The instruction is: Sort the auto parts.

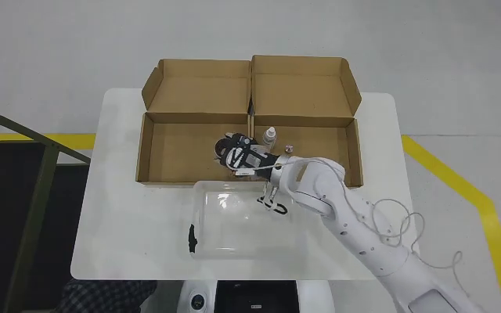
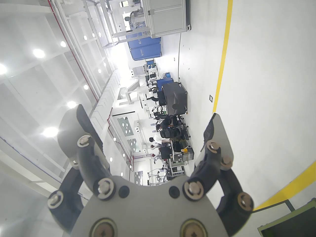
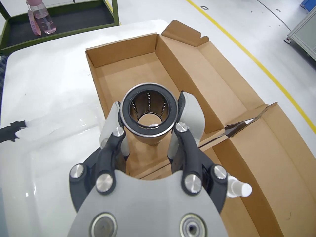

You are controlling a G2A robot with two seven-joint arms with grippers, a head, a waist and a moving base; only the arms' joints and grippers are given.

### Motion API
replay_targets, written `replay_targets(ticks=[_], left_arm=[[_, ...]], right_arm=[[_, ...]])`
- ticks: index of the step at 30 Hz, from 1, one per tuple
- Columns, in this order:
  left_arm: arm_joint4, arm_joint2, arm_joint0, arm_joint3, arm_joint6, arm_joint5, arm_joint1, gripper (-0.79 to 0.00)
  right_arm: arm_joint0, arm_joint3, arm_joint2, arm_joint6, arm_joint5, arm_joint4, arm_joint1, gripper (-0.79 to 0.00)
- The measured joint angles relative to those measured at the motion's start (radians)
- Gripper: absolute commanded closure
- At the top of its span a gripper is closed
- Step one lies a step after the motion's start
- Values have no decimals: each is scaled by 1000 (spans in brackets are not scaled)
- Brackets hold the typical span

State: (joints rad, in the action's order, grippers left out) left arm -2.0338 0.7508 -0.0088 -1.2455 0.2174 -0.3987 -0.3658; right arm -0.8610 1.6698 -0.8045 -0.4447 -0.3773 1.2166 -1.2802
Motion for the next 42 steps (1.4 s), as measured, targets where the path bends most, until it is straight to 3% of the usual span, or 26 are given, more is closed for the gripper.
replay_targets(ticks=[19,21,25,33,37,42], left_arm=[[0,0,0,0,0,0,0,-785],[0,0,0,0,0,0,0,-785],[0,0,0,0,0,0,0,-785],[0,0,0,0,0,0,0,-785],[0,0,0,0,0,0,0,-785],[0,0,0,0,0,0,0,-785]], right_arm=[[154,-279,119,5,187,2,-99,0],[161,-301,125,3,196,3,-107,-31],[172,-334,134,1,207,9,-121,-172],[182,-385,142,-8,226,34,-143,-252],[181,-398,142,-12,225,45,-150,-363],[176,-408,136,-15,220,56,-158,-366]])
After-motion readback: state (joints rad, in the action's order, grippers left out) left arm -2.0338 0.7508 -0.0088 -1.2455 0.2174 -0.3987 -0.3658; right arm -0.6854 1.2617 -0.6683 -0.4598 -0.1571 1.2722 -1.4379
